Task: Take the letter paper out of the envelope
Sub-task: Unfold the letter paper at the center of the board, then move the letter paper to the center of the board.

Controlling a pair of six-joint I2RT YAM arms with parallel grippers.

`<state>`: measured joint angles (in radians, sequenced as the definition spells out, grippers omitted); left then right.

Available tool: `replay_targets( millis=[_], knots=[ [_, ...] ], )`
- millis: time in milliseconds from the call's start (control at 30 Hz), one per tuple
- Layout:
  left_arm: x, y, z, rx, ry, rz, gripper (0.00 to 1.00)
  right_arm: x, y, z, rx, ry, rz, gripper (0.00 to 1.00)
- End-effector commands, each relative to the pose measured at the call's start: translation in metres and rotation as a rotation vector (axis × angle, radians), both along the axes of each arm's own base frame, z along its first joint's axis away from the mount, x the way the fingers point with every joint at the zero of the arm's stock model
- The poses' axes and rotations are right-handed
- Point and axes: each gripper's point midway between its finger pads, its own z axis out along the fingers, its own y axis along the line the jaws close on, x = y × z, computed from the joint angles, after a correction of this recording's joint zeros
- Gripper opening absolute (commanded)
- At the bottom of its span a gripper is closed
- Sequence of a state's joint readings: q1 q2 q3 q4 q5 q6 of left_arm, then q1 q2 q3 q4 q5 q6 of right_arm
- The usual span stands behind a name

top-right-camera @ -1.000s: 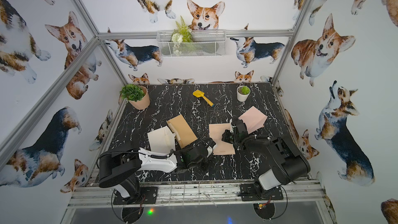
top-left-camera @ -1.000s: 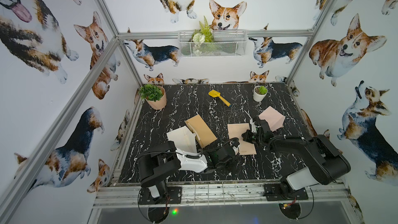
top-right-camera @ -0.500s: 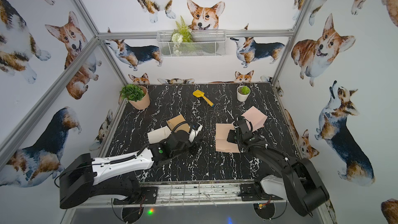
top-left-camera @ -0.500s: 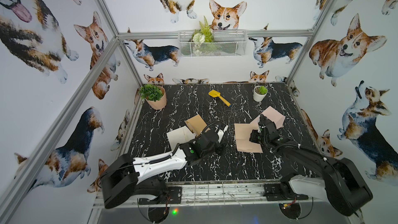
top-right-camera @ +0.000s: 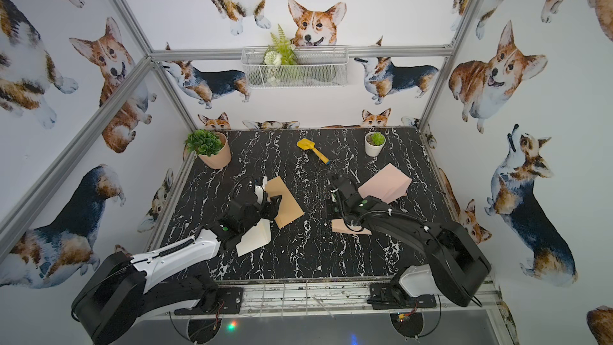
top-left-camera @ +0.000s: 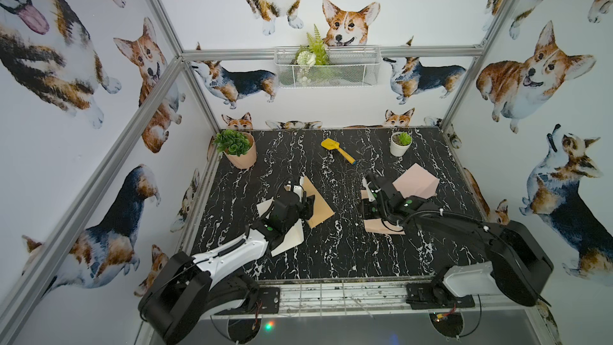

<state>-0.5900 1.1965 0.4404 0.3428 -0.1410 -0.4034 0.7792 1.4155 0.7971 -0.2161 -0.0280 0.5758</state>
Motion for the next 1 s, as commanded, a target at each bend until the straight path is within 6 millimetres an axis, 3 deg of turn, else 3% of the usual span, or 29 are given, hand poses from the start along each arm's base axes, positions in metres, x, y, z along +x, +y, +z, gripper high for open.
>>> replay_targets(
  millis=[0, 167, 267, 500, 667, 967],
  knots=[
    [0.026, 0.008, 0.023, -0.236, -0.029, 0.040, 0.59, 0.005, 0.018, -0.018, -0.044, 0.004, 0.004, 0.24],
    [0.036, 0.009, 0.017, -0.211, -0.034, 0.016, 0.54, 0.010, 0.014, -0.038, -0.059, 0.008, -0.051, 0.21],
    [0.033, 0.012, 0.001, -0.229, 0.010, 0.017, 0.53, 0.011, 0.006, -0.034, -0.073, -0.021, -0.065, 0.12],
    [0.030, 0.008, 0.002, -0.198, 0.008, -0.027, 0.52, 0.008, -0.020, -0.033, -0.066, -0.036, -0.130, 0.01],
    [0.031, 0.008, -0.001, -0.186, 0.012, -0.028, 0.52, 0.008, -0.053, -0.054, -0.013, 0.070, -0.252, 0.00],
    [0.032, 0.002, -0.006, -0.206, 0.030, -0.047, 0.51, 0.007, -0.095, -0.068, -0.014, 0.113, -0.387, 0.00]
  ],
)
